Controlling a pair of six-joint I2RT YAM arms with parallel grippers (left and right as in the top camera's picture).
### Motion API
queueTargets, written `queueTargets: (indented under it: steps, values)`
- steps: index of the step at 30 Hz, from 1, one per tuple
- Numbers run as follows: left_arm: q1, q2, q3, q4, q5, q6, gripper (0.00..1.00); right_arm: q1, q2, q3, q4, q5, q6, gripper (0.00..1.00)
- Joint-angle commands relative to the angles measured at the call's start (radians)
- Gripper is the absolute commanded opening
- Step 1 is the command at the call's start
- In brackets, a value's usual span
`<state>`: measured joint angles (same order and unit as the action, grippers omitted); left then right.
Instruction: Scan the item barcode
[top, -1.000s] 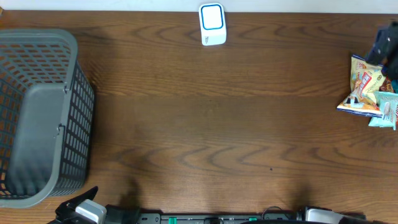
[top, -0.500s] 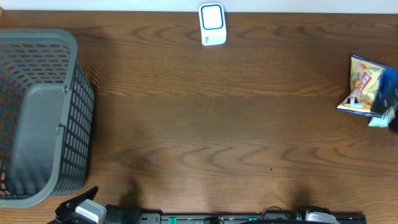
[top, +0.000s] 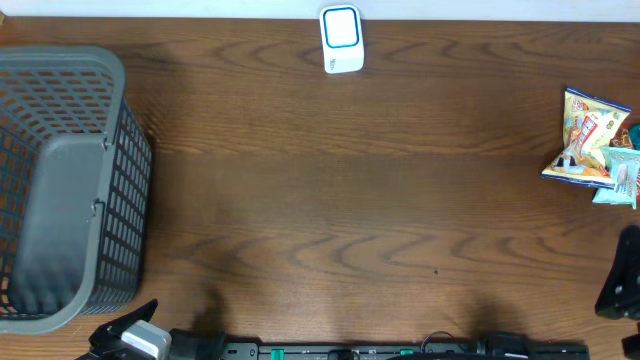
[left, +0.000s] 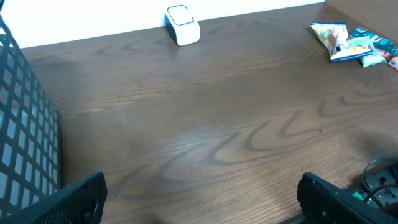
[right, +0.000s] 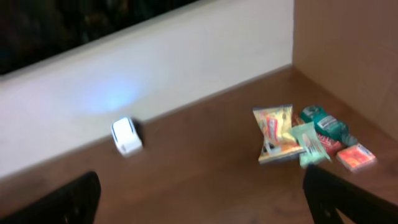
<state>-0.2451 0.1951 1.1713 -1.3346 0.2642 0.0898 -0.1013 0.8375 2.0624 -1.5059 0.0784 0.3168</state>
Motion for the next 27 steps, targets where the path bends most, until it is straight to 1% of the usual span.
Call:
queueTargets:
  steps: [1,6,14,18,22,27]
  values:
    - [0.001,-0.003,0.004,0.003,0.012,0.003,0.98,0.005,-0.091,-0.167,0.076,-0.002,0.027,0.99]
    - [0.001,-0.003,0.004,0.003,0.012,0.003,0.98,0.005,-0.226,-0.468,0.265,-0.002,0.027,0.99]
    - [0.001,-0.003,0.004,0.003,0.012,0.003,0.98,0.005,-0.416,-0.932,0.686,0.006,0.027,0.99]
    - [0.001,-0.003,0.004,0.003,0.012,0.003,0.98,0.005,-0.512,-1.096,0.817,0.033,0.027,0.99]
    - [0.001,-0.003,0.004,0.003,0.012,0.003,0.98,0.005,-0.625,-1.249,0.897,0.108,0.027,0.99]
    - [0.001,-0.003,0.004,0.003,0.012,0.003,0.98,0.005,-0.78,-1.444,1.087,0.134,0.027,0.99]
